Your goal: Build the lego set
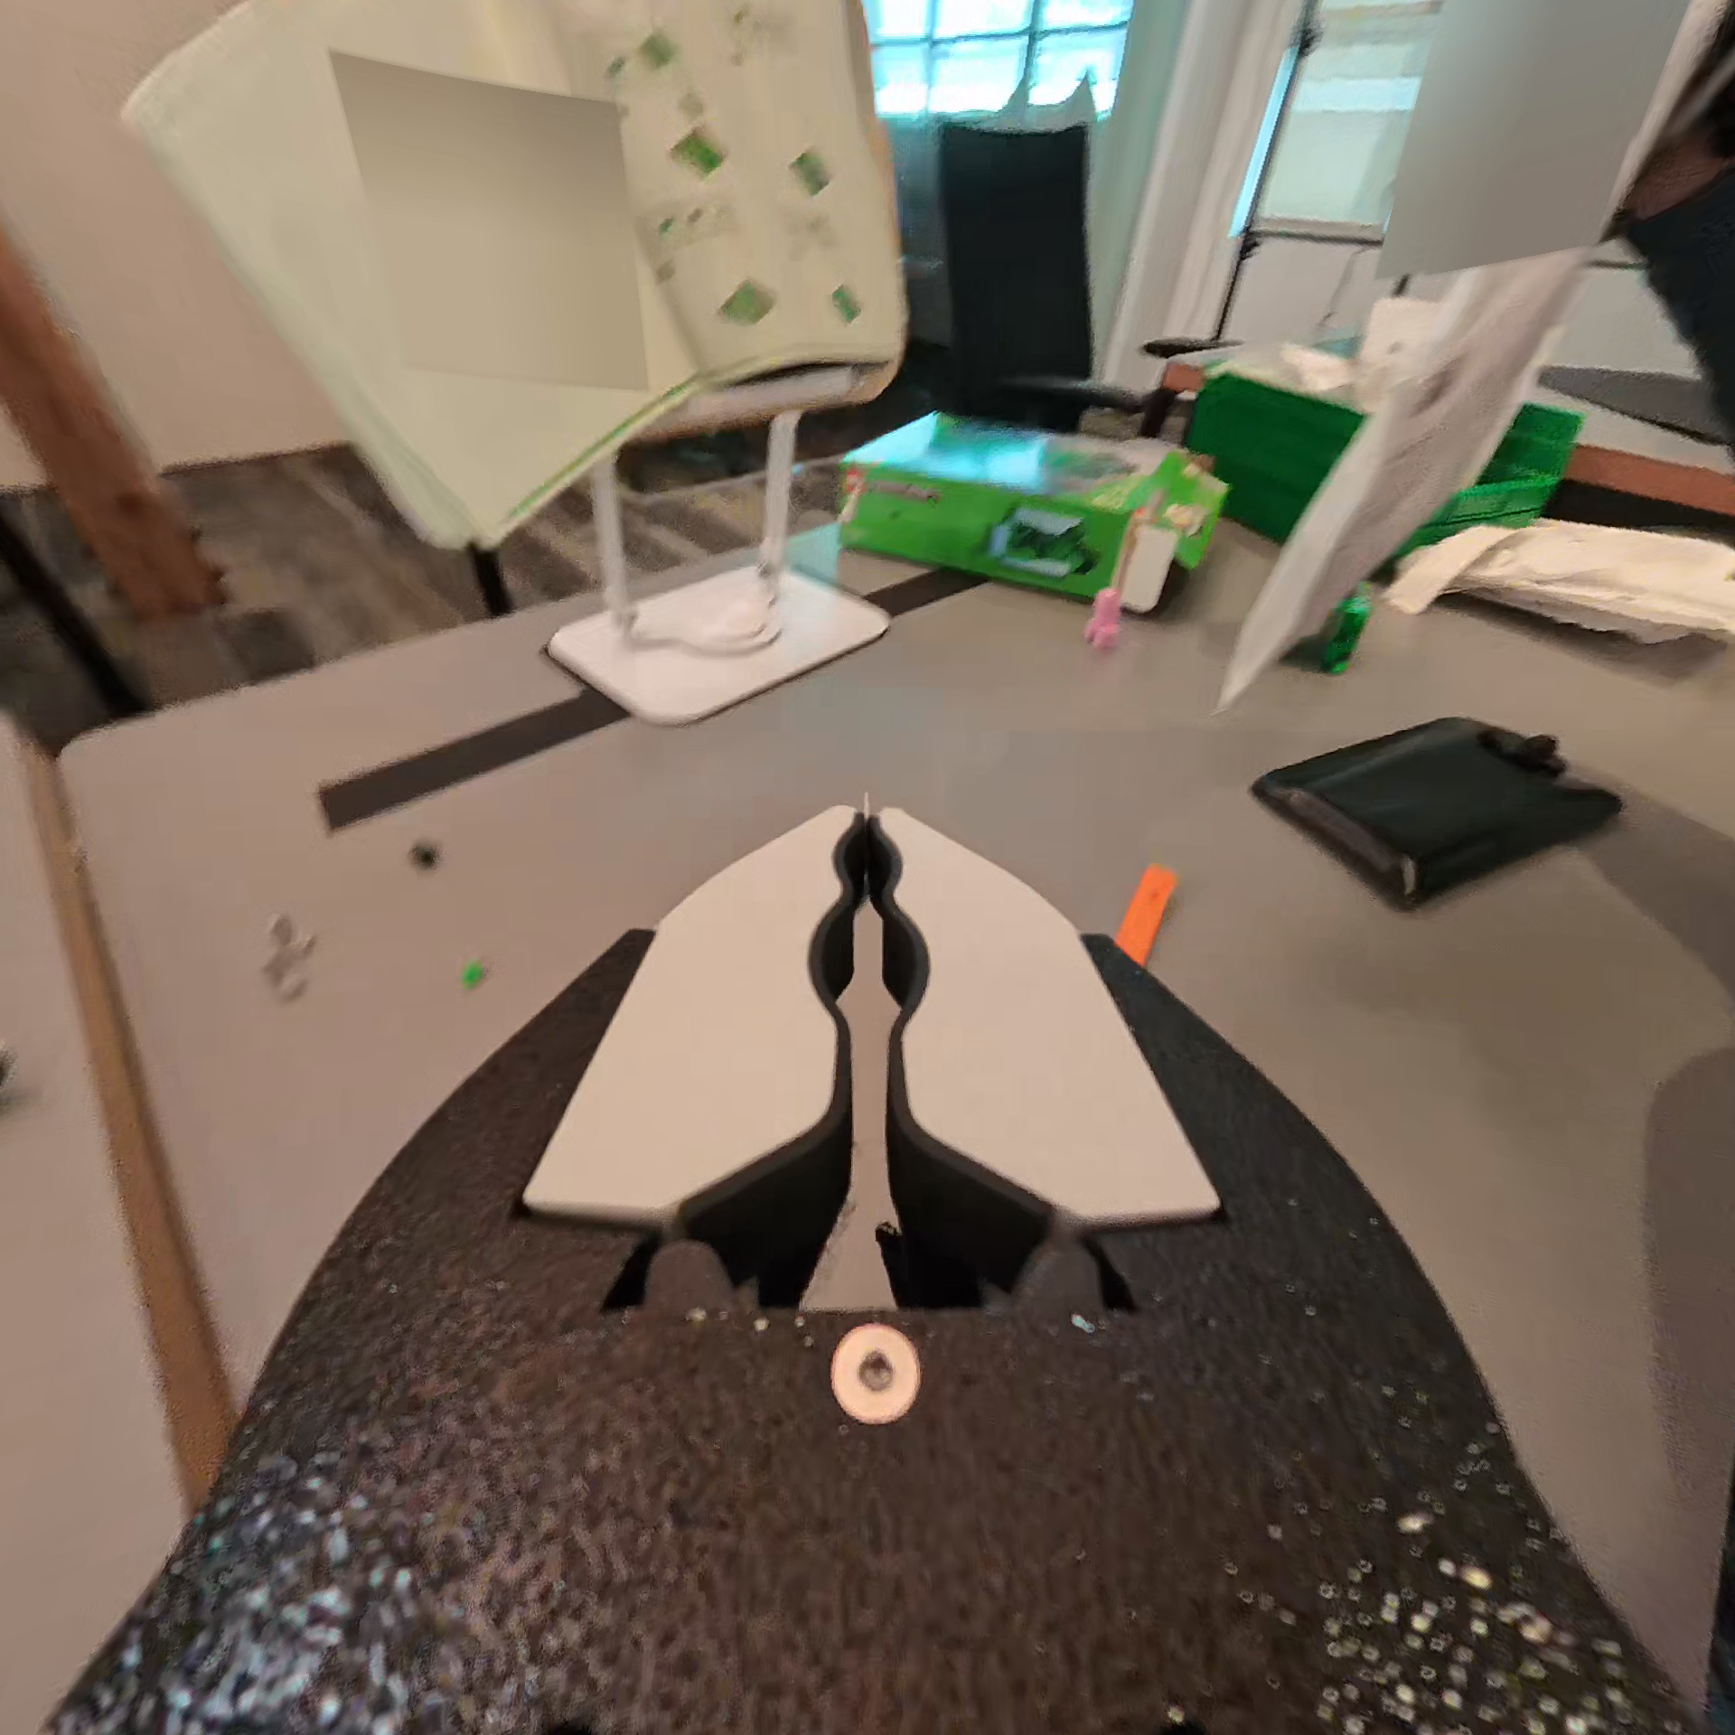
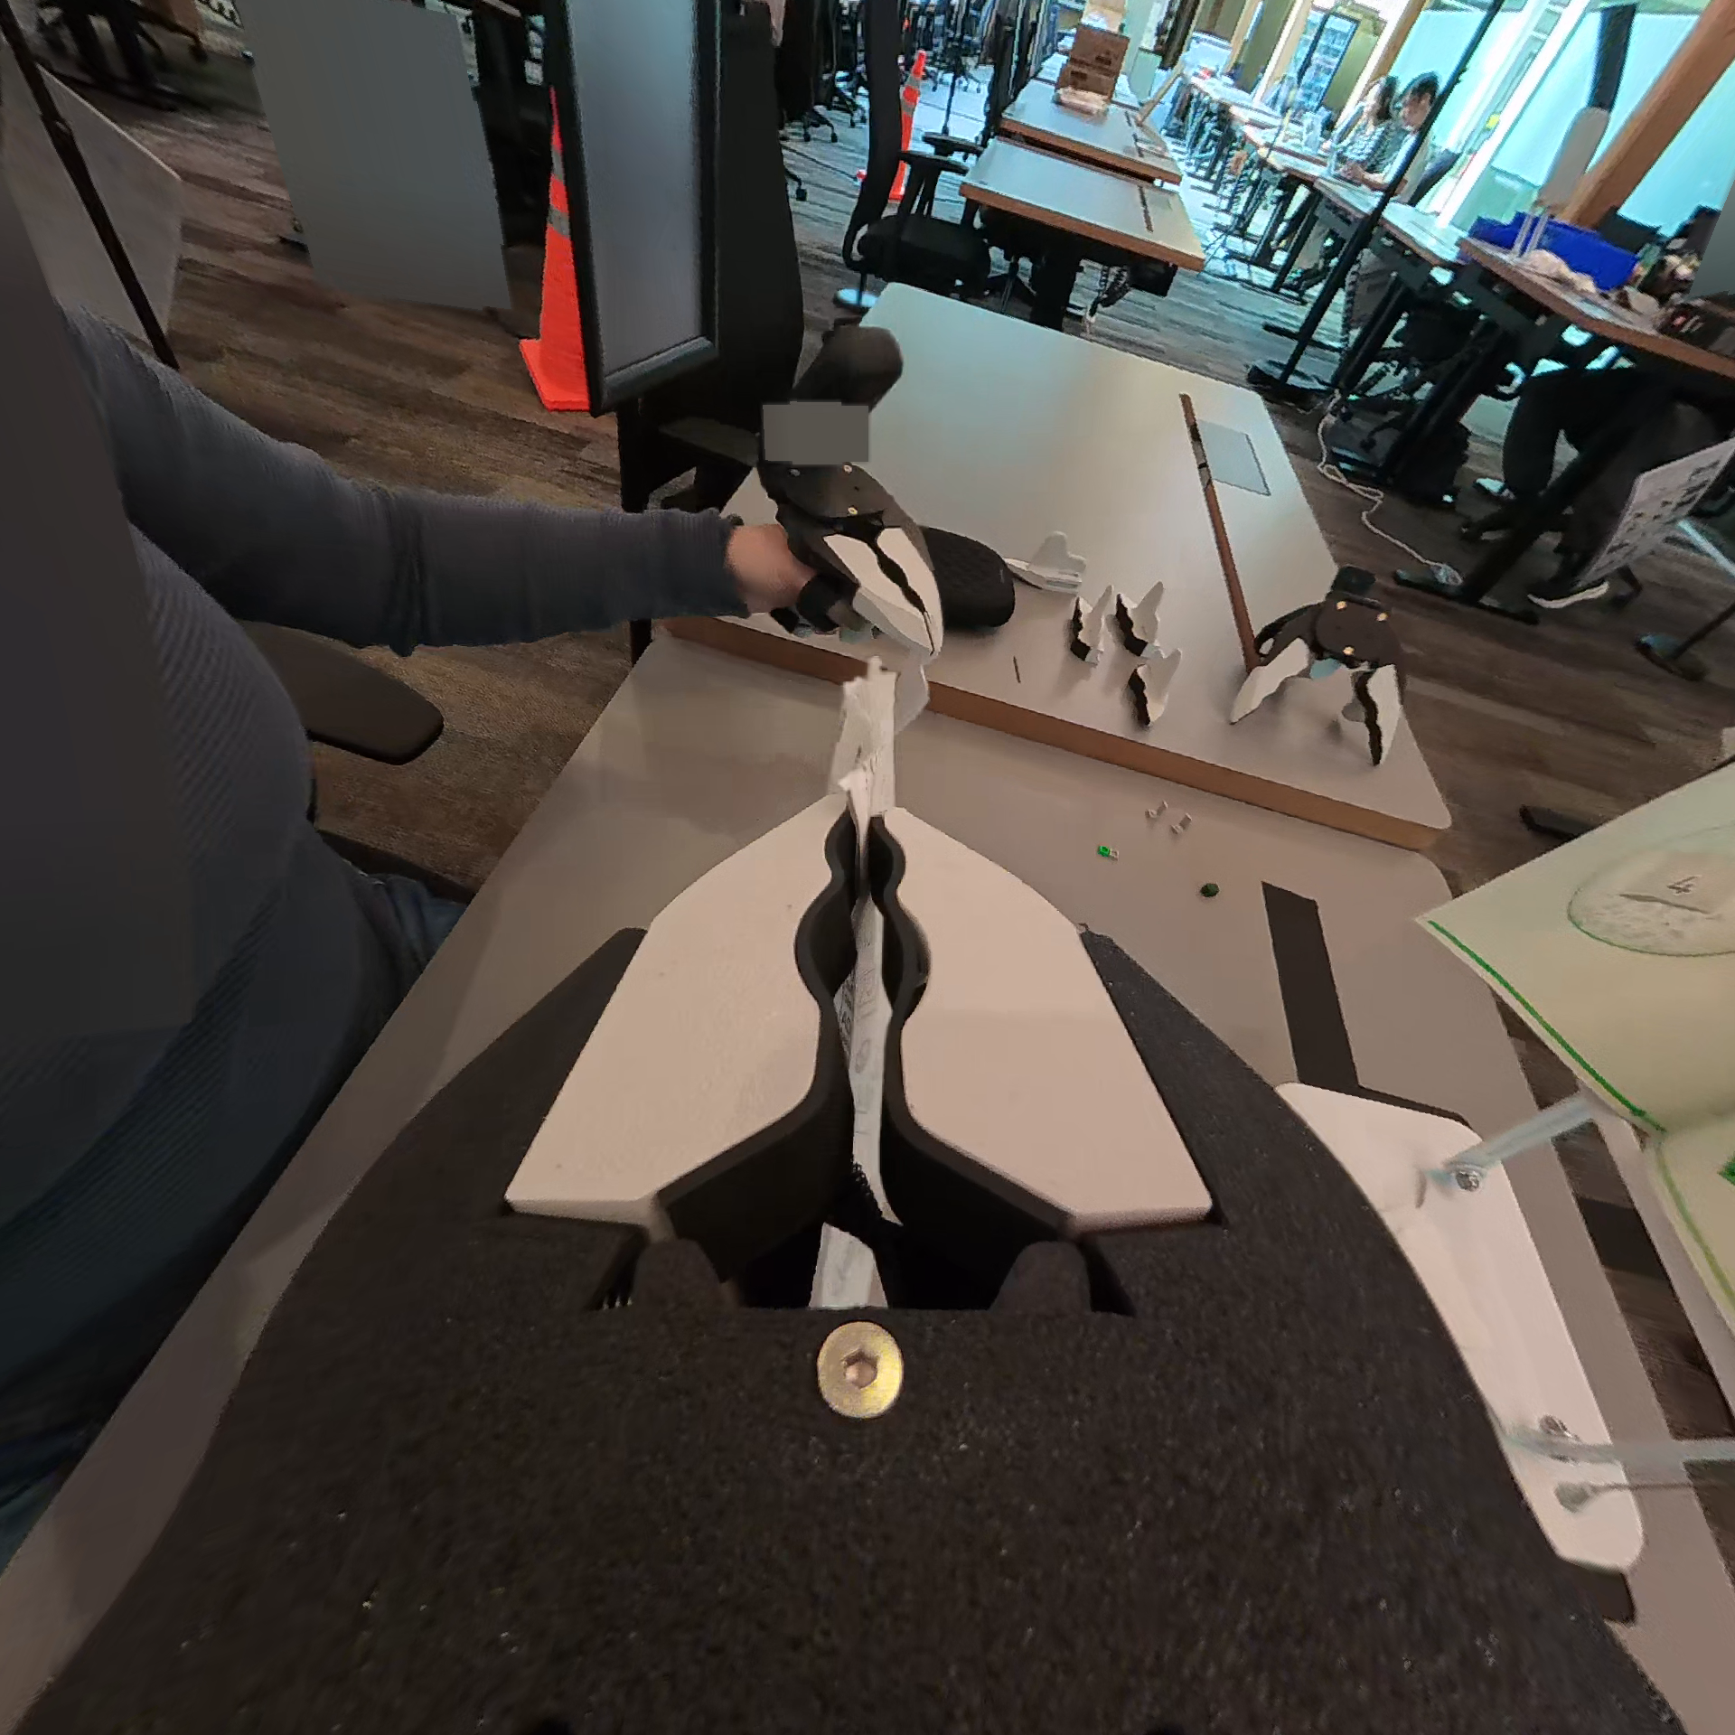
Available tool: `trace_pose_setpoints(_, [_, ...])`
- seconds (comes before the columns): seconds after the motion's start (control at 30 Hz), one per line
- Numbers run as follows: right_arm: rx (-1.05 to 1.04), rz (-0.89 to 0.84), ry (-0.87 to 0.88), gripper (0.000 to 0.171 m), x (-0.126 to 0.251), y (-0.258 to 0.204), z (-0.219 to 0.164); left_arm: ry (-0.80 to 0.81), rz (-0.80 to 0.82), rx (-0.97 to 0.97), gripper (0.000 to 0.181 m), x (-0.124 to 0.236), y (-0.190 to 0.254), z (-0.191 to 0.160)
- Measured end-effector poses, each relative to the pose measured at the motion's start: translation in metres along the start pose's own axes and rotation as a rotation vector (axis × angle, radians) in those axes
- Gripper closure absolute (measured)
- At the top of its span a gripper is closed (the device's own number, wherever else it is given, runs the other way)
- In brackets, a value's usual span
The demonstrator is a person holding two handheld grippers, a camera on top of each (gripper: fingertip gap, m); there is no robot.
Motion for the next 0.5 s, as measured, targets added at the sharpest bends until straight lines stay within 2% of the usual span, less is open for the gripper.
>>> trace_pose_setpoints(0.1, [0.025,-0.076,0.026,0.171,0.026,-0.016,0.016,0.051,-0.152,-0.097,0.181,-0.046,0.043,0.039])
trace_pose_setpoints(0.23, [0.123,-0.315,0.008,0.171,0.098,-0.061,0.056,0.084,-0.443,-0.256,0.181,-0.118,0.126,0.079])
trace_pose_setpoints(0.33, [0.205,-0.576,-0.068,0.171,0.165,-0.112,0.089,0.129,-0.716,-0.329,0.181,-0.176,0.197,0.089])
trace_pose_setpoints(0.43, [0.238,-0.847,-0.158,0.171,0.228,-0.174,0.115,0.186,-1.017,-0.318,0.181,-0.228,0.274,0.087])
trace_pose_setpoints(0.5, [0.226,-1.020,-0.232,0.171,0.264,-0.215,0.126,0.216,-1.146,-0.323,0.181,-0.263,0.325,0.082])
Point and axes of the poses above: each gripper's, where its closed fingertips meet, x back along the fingers, z out of its top, y = z × x across the jaws, the point moved 7 cm from there along x, back along the fingers, and after that the axes turned 15 degrees about y, right-handed, at the moved point
